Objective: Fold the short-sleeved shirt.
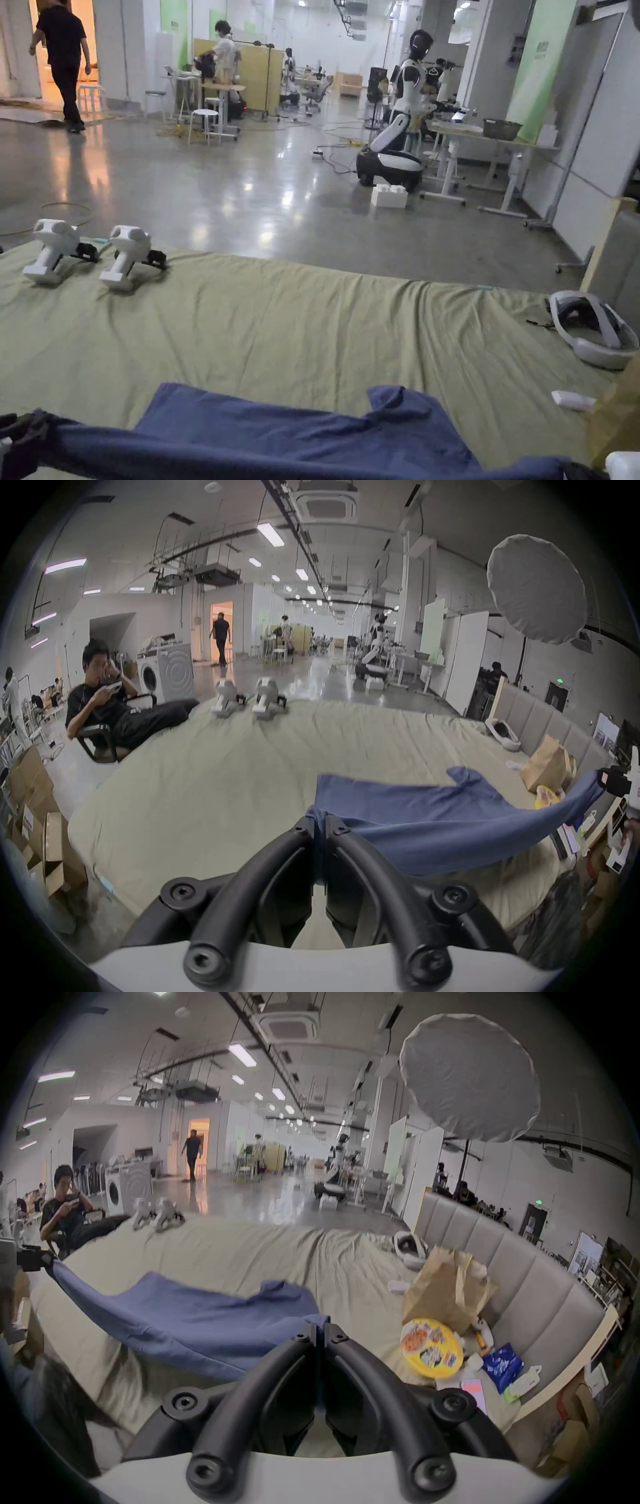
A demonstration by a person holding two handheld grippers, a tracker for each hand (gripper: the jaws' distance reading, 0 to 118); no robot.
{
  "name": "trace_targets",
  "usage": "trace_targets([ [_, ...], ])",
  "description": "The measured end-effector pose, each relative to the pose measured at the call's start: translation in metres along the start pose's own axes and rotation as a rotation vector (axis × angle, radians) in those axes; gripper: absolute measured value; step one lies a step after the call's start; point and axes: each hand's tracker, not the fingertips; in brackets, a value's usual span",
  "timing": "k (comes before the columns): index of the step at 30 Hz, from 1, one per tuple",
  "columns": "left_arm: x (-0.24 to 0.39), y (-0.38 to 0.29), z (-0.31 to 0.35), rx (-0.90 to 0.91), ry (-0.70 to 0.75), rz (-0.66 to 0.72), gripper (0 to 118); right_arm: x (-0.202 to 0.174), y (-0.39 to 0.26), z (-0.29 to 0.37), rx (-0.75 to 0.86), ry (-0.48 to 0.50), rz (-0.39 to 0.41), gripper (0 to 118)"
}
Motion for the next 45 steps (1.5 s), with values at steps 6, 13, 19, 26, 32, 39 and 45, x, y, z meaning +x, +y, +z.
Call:
trace_targets([
  [6,-0.004,-0.058,-0.025,-0.239,-0.005,-0.011,7,-0.005,-0.063,-0.032,-0.257,0.035,0.044,5],
  [13,-0.006,-0.084,-0.053,-0.425,-0.01,-0.053,7,-0.01,-0.11,-0.068,-0.476,0.043,0.115,5],
  [19,-0.006,-0.09,-0.061,-0.517,-0.019,-0.07,7,-0.012,-0.125,-0.087,-0.593,0.05,0.13,7],
  [26,-0.007,-0.101,-0.066,-0.584,-0.009,-0.046,45,-0.019,-0.126,-0.092,-0.667,0.026,0.136,44],
  [32,0.009,-0.079,-0.053,-0.42,-0.02,-0.083,65,-0.02,-0.086,-0.076,-0.401,0.031,-0.003,69],
  [39,0.043,-0.049,-0.038,-0.056,-0.006,-0.072,65,-0.041,-0.051,-0.064,-0.017,0.043,-0.142,69],
  [45,0.066,-0.043,-0.032,0.194,0.022,-0.069,30,-0.07,-0.043,-0.049,0.25,-0.021,-0.135,44],
])
